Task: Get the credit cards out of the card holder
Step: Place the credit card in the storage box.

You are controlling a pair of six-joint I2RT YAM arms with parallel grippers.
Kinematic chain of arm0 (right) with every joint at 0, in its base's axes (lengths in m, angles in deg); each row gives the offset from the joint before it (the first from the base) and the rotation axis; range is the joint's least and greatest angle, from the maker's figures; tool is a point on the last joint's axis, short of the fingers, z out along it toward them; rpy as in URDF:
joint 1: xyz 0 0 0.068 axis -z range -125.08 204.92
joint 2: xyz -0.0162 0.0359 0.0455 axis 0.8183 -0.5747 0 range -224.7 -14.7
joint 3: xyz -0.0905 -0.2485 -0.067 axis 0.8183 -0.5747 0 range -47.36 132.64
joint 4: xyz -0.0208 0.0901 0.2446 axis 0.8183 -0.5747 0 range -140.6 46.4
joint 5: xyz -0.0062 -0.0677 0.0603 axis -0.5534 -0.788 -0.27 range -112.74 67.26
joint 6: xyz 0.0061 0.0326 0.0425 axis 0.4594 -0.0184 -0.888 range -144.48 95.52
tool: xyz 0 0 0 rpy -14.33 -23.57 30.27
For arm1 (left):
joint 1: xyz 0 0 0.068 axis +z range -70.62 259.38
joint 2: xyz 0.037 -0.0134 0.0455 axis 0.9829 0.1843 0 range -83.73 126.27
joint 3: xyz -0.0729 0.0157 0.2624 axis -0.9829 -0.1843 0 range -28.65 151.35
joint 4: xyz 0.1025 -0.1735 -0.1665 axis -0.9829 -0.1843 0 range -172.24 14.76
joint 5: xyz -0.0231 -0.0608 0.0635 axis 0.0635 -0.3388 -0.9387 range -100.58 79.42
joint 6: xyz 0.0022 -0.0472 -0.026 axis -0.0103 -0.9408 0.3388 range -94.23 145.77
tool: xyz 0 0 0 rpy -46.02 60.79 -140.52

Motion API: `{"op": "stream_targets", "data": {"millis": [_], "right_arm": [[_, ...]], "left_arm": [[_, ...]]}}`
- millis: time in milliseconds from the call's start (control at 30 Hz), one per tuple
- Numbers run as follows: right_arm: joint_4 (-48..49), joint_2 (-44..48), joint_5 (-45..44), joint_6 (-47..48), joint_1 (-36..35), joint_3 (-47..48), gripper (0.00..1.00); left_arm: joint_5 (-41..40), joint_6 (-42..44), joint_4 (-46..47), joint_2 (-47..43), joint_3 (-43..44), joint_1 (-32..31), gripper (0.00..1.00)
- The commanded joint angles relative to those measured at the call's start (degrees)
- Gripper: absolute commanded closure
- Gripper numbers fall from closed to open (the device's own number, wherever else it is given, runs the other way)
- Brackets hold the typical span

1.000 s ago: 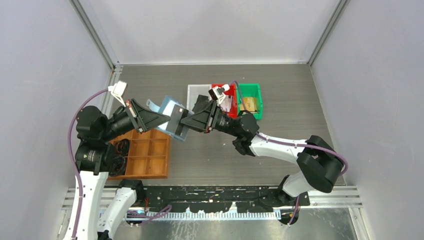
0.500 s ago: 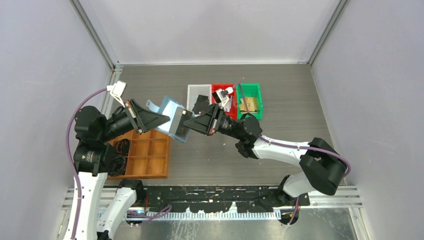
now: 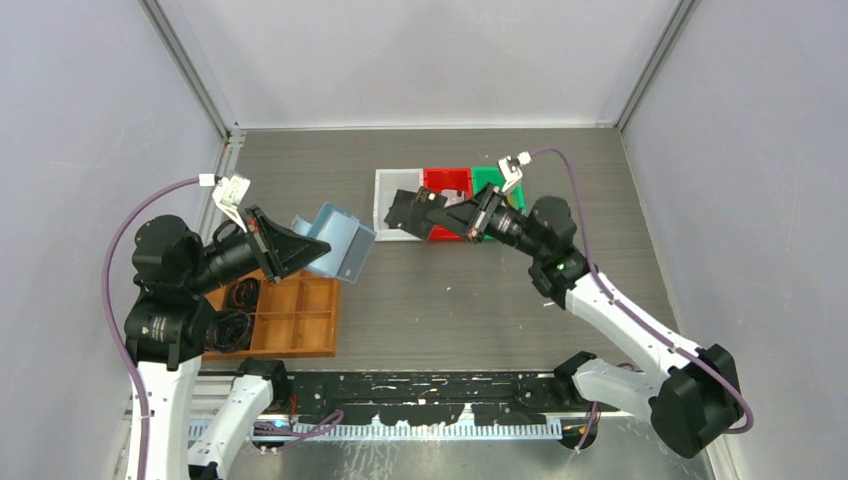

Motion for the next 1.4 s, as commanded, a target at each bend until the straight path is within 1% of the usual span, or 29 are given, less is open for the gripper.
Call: {"op": "stream_targets", "data": {"millis": [0, 67, 133, 333, 400, 633, 900, 1033, 1267, 1300, 1367], "right_arm": [[-35.72, -2.8, -1.44, 23.05, 1.34, 16.32, 0.99], [-41.94, -8.54, -2.92, 28.08, 1.58, 22.45, 0.99], [-45.66, -14.99, -4.18, 31.76, 1.63, 28.39, 0.99], [-56.33, -34.79, -10.2, 40.63, 1.6, 47.11, 0.99], [-58.43, -41.31, -11.93, 42.19, 1.54, 51.88, 0.99], [-61.21, -55.24, -16.54, 44.73, 1.14, 64.86, 0.99], [-62.53, -65.5, -18.53, 45.96, -1.12, 74.33, 0.99], [-62.64, -68.67, -19.7, 46.19, -2.09, 77.29, 0.99], [-61.45, -70.23, -21.8, 46.24, -2.24, 76.92, 0.99], [-61.47, -70.0, -22.21, 46.49, -2.26, 76.72, 0.98], [-61.25, -69.2, -22.62, 46.89, -2.22, 75.94, 0.92]], "left_arm": [[2.03, 11.06, -5.75, -1.5, 1.94, 0.14, 1.0], [4.5, 13.06, -6.79, -2.24, 1.66, 0.14, 1.0], [6.06, 14.75, -7.97, -2.77, 1.62, 0.14, 1.0], [7.35, 20.0, -13.28, -4.27, 2.22, 0.13, 1.0], [7.64, 20.86, -14.13, -5.09, 1.82, 0.14, 1.0], [8.64, 21.41, -15.29, -5.74, 0.98, 0.14, 1.0], [8.77, 21.15, -14.89, -6.03, 0.39, 0.14, 1.0], [9.09, 20.79, -14.51, -5.58, 0.87, 0.14, 1.0], [9.34, 20.71, -14.71, -5.15, 1.56, 0.13, 1.0], [9.44, 20.77, -14.73, -5.16, 1.56, 0.14, 1.0], [9.44, 20.79, -14.8, -5.18, 1.71, 0.09, 1.0]]}}
